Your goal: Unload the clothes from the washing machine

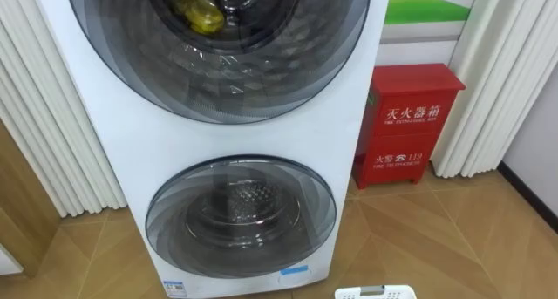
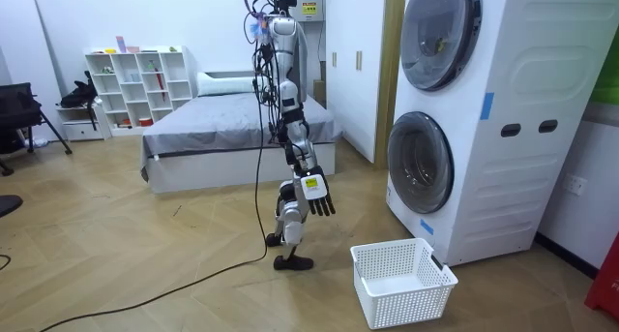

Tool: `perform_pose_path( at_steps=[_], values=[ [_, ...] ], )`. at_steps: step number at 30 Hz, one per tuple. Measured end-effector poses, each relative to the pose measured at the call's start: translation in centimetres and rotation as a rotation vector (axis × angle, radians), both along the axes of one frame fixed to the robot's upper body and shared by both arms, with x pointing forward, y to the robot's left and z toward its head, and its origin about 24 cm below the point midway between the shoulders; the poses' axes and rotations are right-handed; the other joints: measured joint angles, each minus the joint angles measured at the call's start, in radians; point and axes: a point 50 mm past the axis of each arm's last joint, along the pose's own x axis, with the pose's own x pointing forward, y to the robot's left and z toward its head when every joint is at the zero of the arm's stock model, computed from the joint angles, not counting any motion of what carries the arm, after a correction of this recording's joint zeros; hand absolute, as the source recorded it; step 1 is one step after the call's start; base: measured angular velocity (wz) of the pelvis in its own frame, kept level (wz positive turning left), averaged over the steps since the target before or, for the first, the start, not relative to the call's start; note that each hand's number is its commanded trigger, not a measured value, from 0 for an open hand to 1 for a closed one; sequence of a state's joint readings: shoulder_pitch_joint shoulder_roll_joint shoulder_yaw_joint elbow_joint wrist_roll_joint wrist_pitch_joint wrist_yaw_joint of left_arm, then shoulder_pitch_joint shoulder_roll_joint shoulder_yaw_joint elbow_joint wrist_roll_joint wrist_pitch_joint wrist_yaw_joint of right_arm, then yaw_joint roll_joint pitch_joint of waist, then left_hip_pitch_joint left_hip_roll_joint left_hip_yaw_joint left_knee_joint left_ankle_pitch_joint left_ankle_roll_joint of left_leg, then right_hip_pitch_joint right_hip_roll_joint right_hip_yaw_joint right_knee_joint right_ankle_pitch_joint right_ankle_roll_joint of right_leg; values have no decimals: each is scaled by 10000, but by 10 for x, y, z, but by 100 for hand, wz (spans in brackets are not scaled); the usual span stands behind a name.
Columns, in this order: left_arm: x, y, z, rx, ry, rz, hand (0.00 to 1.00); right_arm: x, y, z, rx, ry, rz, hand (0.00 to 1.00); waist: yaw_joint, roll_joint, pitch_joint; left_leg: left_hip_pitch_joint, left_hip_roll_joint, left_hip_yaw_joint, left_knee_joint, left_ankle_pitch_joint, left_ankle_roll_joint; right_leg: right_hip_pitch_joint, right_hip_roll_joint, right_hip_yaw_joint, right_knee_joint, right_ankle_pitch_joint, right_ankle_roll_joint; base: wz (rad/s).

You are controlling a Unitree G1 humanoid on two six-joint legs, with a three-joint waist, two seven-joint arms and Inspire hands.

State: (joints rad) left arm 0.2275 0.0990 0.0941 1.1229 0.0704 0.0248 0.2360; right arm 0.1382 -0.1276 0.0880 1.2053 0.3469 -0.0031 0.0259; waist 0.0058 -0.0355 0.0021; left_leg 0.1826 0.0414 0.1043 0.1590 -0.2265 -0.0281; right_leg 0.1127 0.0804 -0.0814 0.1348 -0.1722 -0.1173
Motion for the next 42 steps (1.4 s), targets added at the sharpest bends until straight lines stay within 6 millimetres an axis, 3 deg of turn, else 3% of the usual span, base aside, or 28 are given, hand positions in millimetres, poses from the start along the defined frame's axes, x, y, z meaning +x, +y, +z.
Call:
perform_pose_path(
  at_steps=[22, 24, 27, 30, 32, 35, 38, 40, 42],
  values=[
    [-1, 1, 0, 168, 130, 78, 0, -4, 2, -1, 315, 196, -518, 0, 25, -68, 39, 111, 0, -30, 0, 0, 0, 101, -2, -3, 9, 0, 0, 0],
    [0, 2, 0, 123, 84, 101, 0, 1, 1, 0, 341, 110, -546, 0, 24, -126, 6, 107, -1, -11, 2, 0, 0, 81, -1, 22, 26, 0, 0, -3],
    [4, 4, 1, 35, -3, 144, 0, 28, -5, 5, 299, -621, -725, 0, 22, -163, 12, 100, -1, -2, 19, 0, 0, 54, -8, 20, 58, 0, 0, -3],
    [9, 7, 2, 66, -185, 248, 0, 84, -12, 22, 16, -2291, -806, 0, 58, -239, 37, 151, -1, -103, 12, 1, 1, 54, -7, 26, 144, 0, 0, 0],
    [12, 11, 3, 176, -240, 199, 0, 138, -20, 47, -187, -3990, -833, 0, 53, -317, 54, 151, -14, -255, 14, 0, 1, 57, -12, -19, 161, 0, 1, 6],
    [16, 18, 5, 371, -306, 126, 0, 188, -32, 79, -390, -5652, -1307, 0, 206, -419, 58, 62, -14, -250, 16, 1, 0, 8, -20, -138, 165, 1, 1, 14],
    [15, 21, 6, 444, -211, 154, 0, 219, -38, 107, -715, -6800, -1266, 0, 566, -525, 63, 5, -7, -244, 13, 2, 0, -77, -3, -102, 171, 7, -6, -5],
    [9, 22, 5, 446, 84, 212, 0, 235, -38, 122, -833, -7371, -1164, 0, 594, -611, 3, -45, -10, -259, 14, 1, 0, -106, -13, -163, 170, 7, -6, 4],
    [8, 22, 5, 469, 255, 192, 0, 252, -37, 139, -943, -7973, -1225, 0, 598, -575, 9, -161, -12, -253, 13, 1, 0, -200, -26, -251, 173, 8, -5, 10]
  ],
)
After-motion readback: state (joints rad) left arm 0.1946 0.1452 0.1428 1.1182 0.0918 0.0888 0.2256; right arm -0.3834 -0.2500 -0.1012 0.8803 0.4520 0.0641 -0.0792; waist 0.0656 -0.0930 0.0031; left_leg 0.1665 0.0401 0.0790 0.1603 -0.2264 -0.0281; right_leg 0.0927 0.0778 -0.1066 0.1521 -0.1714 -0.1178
